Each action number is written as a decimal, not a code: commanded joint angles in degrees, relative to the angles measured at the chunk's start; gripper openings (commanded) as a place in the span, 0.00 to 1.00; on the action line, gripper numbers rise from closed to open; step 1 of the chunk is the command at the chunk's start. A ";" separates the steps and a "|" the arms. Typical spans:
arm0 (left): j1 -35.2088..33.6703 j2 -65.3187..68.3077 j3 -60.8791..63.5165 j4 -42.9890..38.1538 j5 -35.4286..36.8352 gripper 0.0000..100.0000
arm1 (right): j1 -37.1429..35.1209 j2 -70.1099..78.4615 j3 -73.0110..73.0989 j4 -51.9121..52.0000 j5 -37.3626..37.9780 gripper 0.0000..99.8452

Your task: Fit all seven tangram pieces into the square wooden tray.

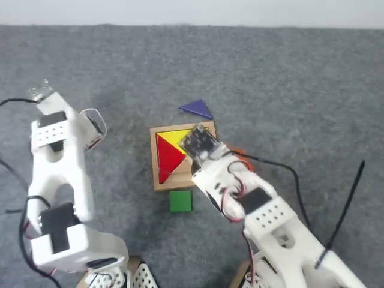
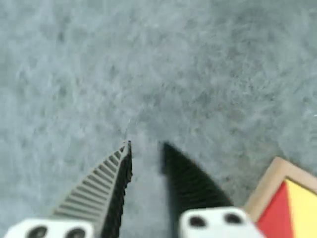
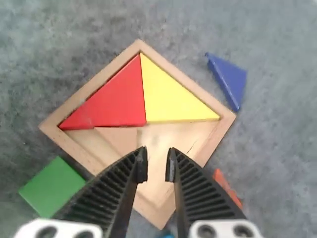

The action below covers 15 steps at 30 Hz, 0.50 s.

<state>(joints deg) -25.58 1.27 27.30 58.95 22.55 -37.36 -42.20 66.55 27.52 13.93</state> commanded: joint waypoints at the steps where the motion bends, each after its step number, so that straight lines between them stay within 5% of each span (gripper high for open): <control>1: -0.62 -1.23 1.10 -6.15 -3.43 0.01 | 0.57 10.42 -12.13 3.56 -0.97 0.07; 15: -4.75 -11.87 13.23 -22.42 -3.52 0.01 | 0.57 43.12 -33.14 5.05 0.88 0.08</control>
<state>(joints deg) -31.12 -5.93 39.87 39.52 19.82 -37.19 1.05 37.27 32.18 13.58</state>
